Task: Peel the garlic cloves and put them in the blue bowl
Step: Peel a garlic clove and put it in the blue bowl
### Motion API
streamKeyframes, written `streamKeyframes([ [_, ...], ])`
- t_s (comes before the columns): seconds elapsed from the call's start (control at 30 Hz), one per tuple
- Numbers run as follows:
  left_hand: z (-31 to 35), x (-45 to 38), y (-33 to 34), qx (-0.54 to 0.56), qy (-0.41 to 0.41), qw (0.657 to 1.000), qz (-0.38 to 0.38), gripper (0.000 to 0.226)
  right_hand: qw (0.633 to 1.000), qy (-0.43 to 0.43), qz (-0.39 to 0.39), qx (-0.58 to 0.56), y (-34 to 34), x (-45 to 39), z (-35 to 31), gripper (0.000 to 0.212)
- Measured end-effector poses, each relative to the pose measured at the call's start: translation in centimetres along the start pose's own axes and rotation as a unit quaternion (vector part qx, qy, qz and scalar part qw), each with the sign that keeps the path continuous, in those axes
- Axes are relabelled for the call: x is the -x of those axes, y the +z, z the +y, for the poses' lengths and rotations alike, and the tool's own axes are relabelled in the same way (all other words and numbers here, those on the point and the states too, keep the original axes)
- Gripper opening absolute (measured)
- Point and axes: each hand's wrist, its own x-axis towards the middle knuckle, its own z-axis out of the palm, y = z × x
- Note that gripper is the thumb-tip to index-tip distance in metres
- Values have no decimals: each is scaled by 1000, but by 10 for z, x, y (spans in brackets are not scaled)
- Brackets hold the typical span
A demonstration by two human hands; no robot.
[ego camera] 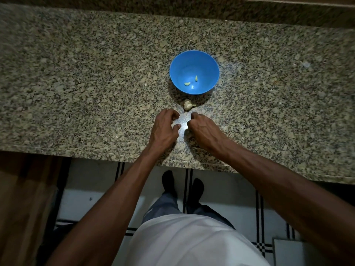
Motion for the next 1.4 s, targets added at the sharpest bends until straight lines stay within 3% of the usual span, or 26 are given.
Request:
streamKeyframes([
  [0.17,-1,-1,1,-2,3,1000,-1,24,999,-20,26,16,2,-1,1,43],
  [0.37,0,-1,-2,8,0,1000,-7,22,999,-10,25,35,6,4,-1,25],
  [0.7,1,4,-6,8,-20,1000,-11,21,998,8,45,44,8,-1,-2,31],
  [0.83,7,3,-12,60,-62,996,-26,19,995,67,45,-55,5,-4,13,6],
  [0.9,10,5,-17,108,-105,988,-36,19,962,136,46,-232,2,-2,20,8],
  [1.0,20,9,-22,191,-138,970,-56,21,836,233,81,-490,1,5,23,12],
  [1.1,30,14,-24,274,-131,951,-58,24,728,270,99,-623,4,12,19,18],
  [1.2,34,17,-20,282,-120,951,-47,24,698,267,104,-656,3,17,15,17],
  [1.4,40,15,-17,275,-115,954,-23,10,717,267,113,-635,9,24,12,16],
])
